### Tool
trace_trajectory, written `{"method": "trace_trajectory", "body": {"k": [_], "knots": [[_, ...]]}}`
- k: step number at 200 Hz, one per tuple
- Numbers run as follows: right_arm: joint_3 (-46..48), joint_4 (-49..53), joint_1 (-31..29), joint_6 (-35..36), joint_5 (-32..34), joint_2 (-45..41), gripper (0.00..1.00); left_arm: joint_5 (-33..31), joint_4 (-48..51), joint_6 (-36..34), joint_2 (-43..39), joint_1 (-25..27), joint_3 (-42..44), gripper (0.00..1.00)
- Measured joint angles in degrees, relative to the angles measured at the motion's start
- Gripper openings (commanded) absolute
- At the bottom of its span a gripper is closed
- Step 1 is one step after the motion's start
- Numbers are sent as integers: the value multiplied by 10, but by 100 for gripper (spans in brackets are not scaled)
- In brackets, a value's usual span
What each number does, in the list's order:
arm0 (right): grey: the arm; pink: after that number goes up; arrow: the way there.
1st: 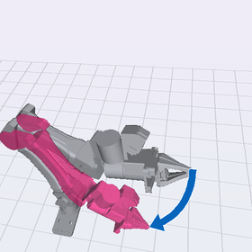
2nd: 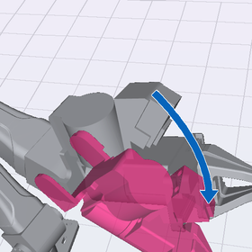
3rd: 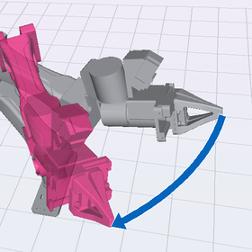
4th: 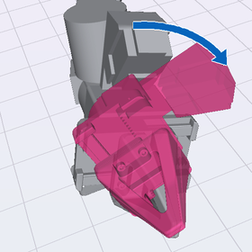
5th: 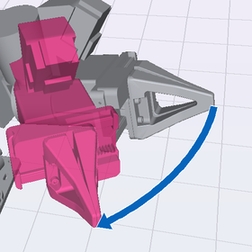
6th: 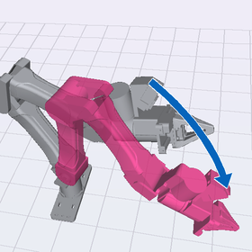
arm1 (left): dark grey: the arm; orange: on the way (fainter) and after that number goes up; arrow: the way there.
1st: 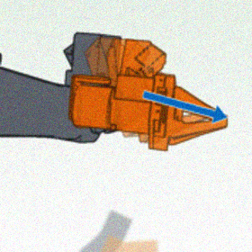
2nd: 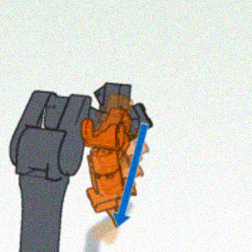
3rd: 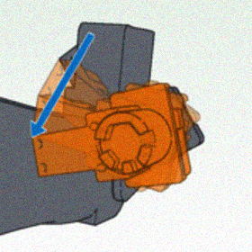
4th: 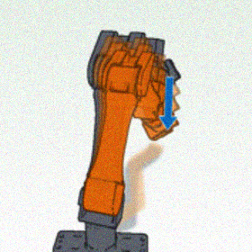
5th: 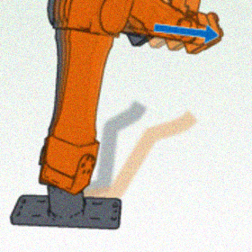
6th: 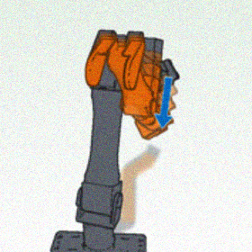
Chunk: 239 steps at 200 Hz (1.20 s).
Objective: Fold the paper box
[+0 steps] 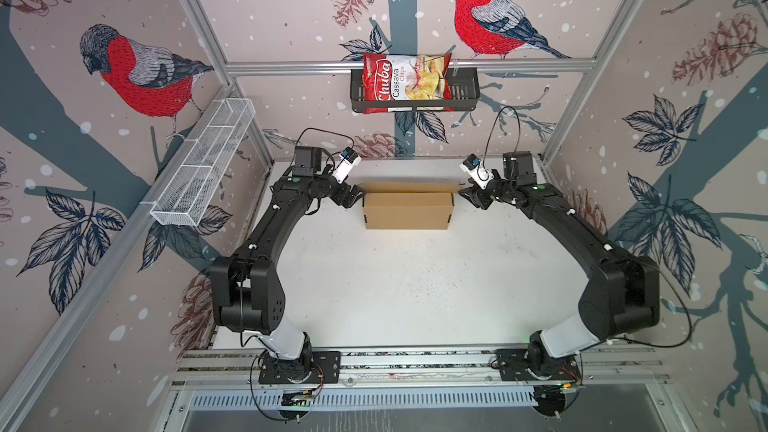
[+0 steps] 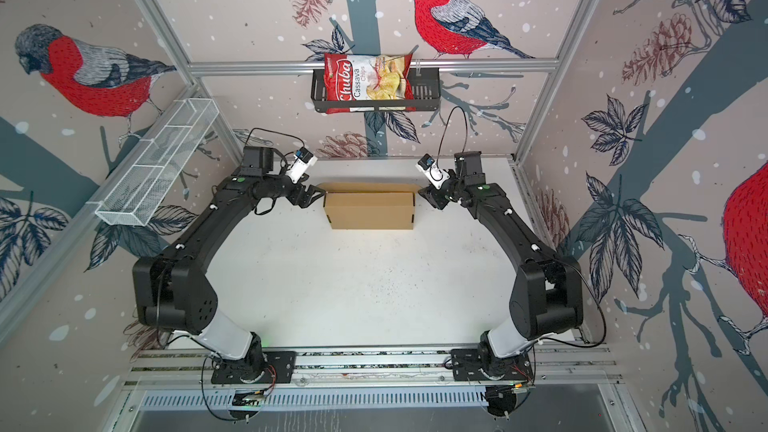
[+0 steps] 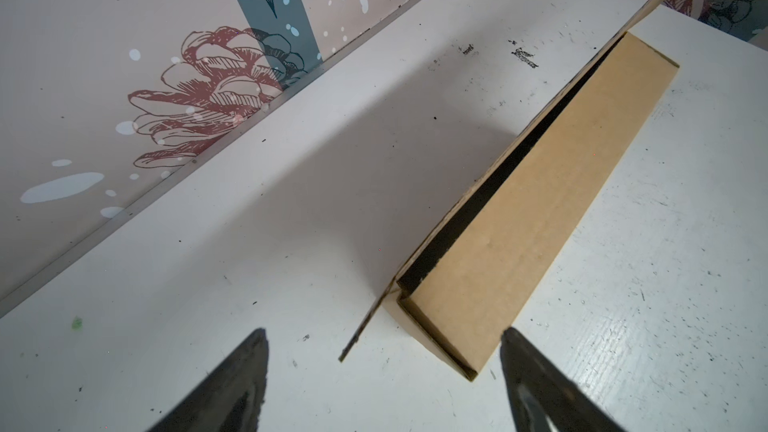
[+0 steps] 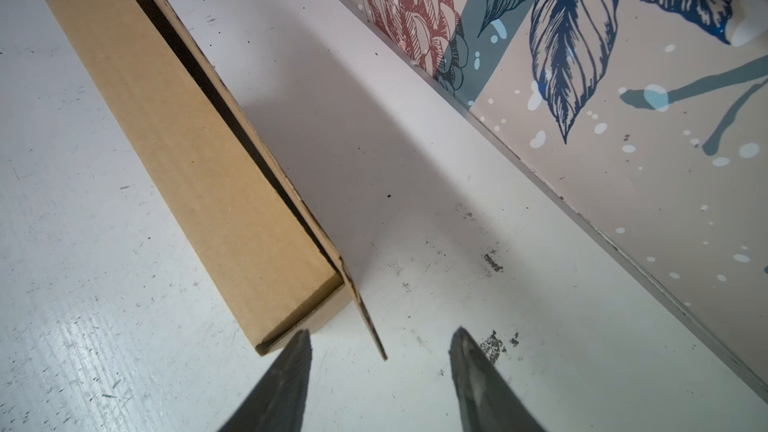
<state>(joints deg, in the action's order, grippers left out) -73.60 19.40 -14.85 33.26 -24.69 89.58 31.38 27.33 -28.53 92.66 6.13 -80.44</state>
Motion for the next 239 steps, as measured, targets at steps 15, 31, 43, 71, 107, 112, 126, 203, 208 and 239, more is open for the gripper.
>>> {"method": "trace_trajectory", "body": {"k": [15,31,43,71,107,112,126,203,208,239], "knots": [[-5,3,-2,0,-3,6,51,0,5,-4,11,0,-6,77],[-9,4,-5,1,-4,12,48,-2,9,-4,23,0,-13,73],[-13,7,-5,1,-5,16,45,-3,15,-4,26,0,-16,71],[-19,8,-5,0,-8,22,39,-3,17,-4,31,0,-25,63],[-26,19,-6,0,-10,35,34,-4,21,-4,42,0,-31,54],[-27,21,-7,0,-10,36,33,-4,21,-4,42,0,-31,53],[-29,21,-9,0,-11,40,31,-4,23,-4,46,0,-34,49],[-45,26,-19,-5,-12,49,14,-2,29,-3,53,0,-36,30],[-45,26,-19,-7,-12,50,13,-2,29,-3,54,0,-37,29],[-56,35,-20,-21,-12,56,7,1,29,1,55,0,-40,24]]}}
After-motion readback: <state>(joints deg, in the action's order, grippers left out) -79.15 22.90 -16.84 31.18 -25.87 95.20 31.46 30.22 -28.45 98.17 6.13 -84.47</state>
